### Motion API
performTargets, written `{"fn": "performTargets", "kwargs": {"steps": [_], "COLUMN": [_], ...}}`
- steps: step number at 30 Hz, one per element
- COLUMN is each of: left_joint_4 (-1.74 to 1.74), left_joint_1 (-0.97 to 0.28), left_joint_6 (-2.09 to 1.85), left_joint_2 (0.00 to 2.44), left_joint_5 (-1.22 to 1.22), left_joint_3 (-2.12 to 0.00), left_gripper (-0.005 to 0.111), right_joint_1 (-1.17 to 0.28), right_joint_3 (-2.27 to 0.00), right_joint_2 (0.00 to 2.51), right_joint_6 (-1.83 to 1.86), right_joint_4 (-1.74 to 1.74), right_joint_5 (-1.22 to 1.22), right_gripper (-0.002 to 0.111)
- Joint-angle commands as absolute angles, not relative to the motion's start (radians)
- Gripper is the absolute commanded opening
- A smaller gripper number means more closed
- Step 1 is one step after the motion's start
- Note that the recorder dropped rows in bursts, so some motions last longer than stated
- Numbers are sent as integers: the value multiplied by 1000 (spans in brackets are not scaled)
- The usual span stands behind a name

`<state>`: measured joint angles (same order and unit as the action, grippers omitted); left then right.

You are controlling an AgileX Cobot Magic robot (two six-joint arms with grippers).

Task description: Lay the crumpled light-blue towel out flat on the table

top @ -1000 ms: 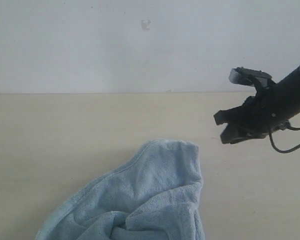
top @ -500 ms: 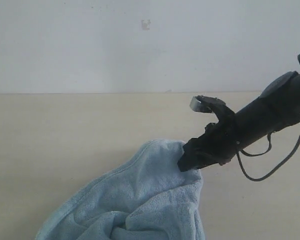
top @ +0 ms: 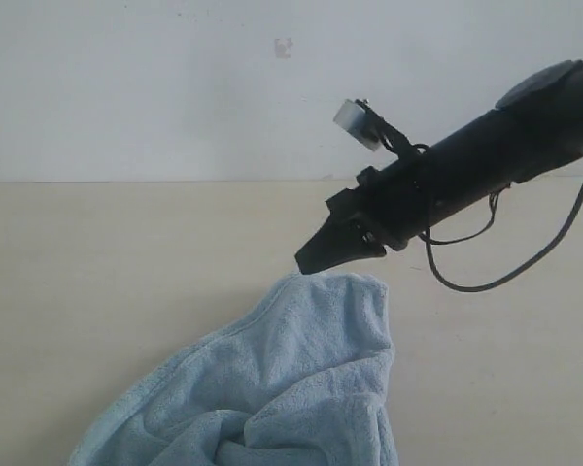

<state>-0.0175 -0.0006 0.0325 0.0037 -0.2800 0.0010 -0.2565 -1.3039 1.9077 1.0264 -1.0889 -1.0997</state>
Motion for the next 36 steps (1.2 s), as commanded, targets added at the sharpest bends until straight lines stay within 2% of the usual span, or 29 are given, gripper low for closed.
{"fn": "performTargets", "kwargs": {"steps": [1,4,6,8,10,14,16,21,24,28,36], "left_joint_4": [-17,-17,-17,-17,-17,-17,-17,-17,-17,-17,-17], "left_joint_1": [-10,-10,-10,-10,-10,-10,-10,-10,-10,-10,-10], "left_joint_6": [32,32,32,32,32,32,32,32,32,32,32], "left_joint_2": [0,0,0,0,0,0,0,0,0,0,0], "left_joint_5": [-277,-277,-277,-277,-277,-277,-277,-277,-277,-277,-277], "left_joint_3": [0,0,0,0,0,0,0,0,0,0,0], "left_gripper": [4,4,4,4,4,4,4,4,4,4,4], "right_joint_1": [-300,-288,-260,-232,-218,-220,-220,-220,-220,-220,-240], "right_joint_3": [-1310,-1292,-1265,-1234,-1211,-1208,-1208,-1208,-1208,-1210,-1238], "right_joint_2": [1863,1863,1863,1867,1879,1923,1943,2002,2034,2045,1943], "right_joint_6": [1033,670,451,396,417,593,710,842,915,1030,1118], "right_joint_4": [-901,-602,-424,-358,-406,-578,-660,-800,-845,-861,-1082], "right_joint_5": [-989,-740,-667,-656,-649,-643,-647,-687,-722,-777,-982], "right_gripper": [0,0,0,6,18,52,57,46,32,-1,0]}}
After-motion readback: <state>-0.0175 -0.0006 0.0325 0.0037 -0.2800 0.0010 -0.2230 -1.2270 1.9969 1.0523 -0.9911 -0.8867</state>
